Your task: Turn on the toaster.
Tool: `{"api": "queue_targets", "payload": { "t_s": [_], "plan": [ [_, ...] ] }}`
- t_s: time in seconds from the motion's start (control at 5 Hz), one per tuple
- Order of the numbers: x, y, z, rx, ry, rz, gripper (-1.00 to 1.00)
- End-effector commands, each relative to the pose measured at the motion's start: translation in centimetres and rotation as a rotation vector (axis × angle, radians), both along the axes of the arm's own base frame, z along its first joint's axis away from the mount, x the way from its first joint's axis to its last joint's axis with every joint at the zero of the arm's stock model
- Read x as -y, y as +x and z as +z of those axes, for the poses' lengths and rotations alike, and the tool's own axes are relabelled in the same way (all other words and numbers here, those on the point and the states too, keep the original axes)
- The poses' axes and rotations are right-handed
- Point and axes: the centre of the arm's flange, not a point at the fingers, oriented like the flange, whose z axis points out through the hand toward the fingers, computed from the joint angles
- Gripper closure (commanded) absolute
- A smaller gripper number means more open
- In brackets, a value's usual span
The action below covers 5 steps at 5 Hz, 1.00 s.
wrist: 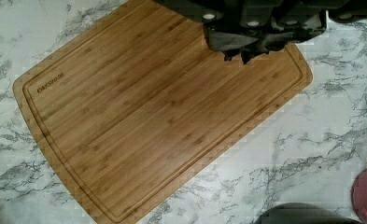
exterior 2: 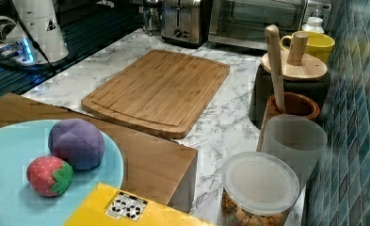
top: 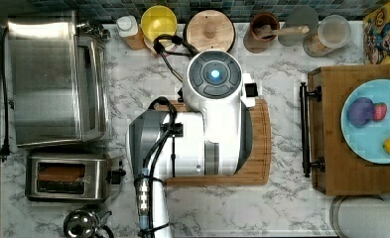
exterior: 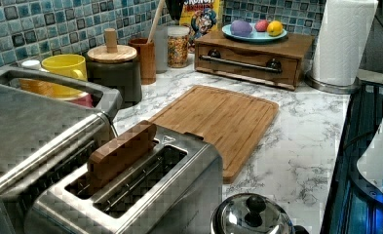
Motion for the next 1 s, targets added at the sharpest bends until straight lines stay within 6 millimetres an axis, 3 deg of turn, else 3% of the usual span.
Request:
{"api": "queue_targets", "payload": {
  "t_s": [0.2, 0.8, 1.0],
  "plan": [
    [-0.2, 0.0, 0.0, 0.004, 0.000, 0.006, 1.00],
    [-10.6, -3.2, 0.9, 0.115, 0.072, 0.301, 1.00],
    [-12.6, -4.5, 0.9, 0.152, 0.100, 0.357, 1.00]
  ]
}}
